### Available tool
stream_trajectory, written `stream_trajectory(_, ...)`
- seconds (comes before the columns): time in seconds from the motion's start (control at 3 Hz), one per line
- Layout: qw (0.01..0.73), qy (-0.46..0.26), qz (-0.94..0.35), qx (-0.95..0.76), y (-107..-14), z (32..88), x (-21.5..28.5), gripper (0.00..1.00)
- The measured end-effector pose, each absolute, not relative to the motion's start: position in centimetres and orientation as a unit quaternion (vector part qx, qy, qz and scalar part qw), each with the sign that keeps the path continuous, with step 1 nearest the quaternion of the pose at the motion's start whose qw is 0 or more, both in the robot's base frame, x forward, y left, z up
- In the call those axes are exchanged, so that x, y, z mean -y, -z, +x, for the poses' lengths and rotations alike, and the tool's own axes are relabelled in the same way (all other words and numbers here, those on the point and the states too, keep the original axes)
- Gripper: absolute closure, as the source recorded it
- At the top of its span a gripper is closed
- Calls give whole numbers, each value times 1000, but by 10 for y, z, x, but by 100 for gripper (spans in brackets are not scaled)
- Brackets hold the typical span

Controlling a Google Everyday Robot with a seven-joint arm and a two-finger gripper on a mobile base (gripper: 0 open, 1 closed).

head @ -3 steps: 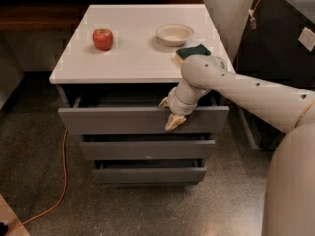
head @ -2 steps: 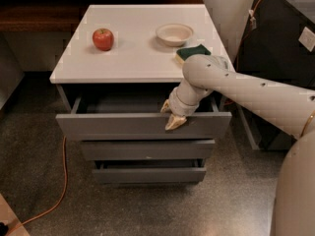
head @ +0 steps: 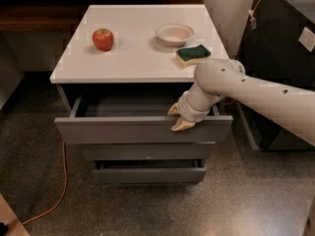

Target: Place apple into top drawer

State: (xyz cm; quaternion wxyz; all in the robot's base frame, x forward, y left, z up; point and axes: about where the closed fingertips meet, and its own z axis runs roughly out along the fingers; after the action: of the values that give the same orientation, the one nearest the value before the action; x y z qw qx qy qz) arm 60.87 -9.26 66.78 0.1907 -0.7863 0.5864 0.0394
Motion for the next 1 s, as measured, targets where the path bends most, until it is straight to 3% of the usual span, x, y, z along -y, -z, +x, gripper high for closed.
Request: stream_trajectory(1.0, 173, -39, -799, -574, -653, 592, 88, 100)
